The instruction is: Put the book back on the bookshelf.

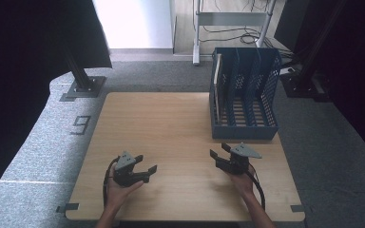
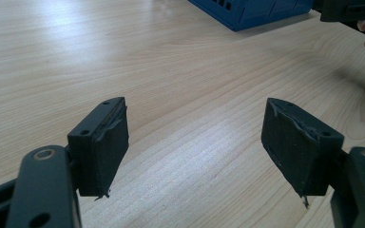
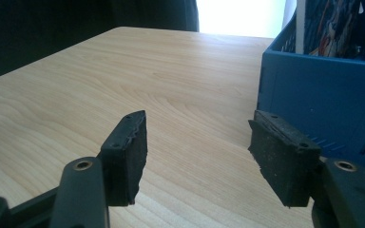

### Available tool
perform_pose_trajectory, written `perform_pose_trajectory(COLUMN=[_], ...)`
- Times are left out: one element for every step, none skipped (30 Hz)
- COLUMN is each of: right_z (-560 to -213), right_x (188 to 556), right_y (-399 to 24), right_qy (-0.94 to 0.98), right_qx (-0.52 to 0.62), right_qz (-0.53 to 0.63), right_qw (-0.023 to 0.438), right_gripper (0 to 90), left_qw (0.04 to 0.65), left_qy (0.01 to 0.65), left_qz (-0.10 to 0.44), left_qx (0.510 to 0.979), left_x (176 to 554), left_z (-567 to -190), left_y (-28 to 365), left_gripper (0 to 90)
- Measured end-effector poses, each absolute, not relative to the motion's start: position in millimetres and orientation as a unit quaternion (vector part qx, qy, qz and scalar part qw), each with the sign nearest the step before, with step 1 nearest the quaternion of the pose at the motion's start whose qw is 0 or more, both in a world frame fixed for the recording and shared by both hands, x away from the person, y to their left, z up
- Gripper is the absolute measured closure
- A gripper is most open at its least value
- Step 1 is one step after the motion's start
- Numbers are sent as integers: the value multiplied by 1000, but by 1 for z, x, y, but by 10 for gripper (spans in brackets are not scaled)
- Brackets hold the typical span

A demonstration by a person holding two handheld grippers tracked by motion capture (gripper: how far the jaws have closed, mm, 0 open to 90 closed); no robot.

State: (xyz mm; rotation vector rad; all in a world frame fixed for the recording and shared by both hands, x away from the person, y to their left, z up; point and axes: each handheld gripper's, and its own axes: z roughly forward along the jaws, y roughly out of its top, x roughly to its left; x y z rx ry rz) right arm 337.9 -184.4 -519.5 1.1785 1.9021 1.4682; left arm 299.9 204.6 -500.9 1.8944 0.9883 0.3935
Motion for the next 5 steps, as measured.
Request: perform_pose_trajectory(right_z=[-520, -520, -519, -519, -519], right_x=[337, 337, 336, 336, 335], right_y=[-184, -184, -184, -184, -184], right_qy=[693, 694, 696, 697, 697], right_qx=[428, 427, 425, 424, 423], right_qz=[533, 532, 530, 530, 530], right_qw=[229, 229, 231, 233, 233], right_gripper=[362, 359, 358, 358, 355], left_qw=[466, 466, 466, 466, 466], left_qy=[403, 403, 402, 402, 402], left_qz=[160, 161, 161, 162, 163], left_qx=[772, 771, 771, 771, 771], left_x=[300, 299, 299, 299, 299], left_z=[-501, -500, -500, -500, -500], left_y=[205, 205, 205, 204, 204], left_gripper=[243, 242, 242, 242, 242])
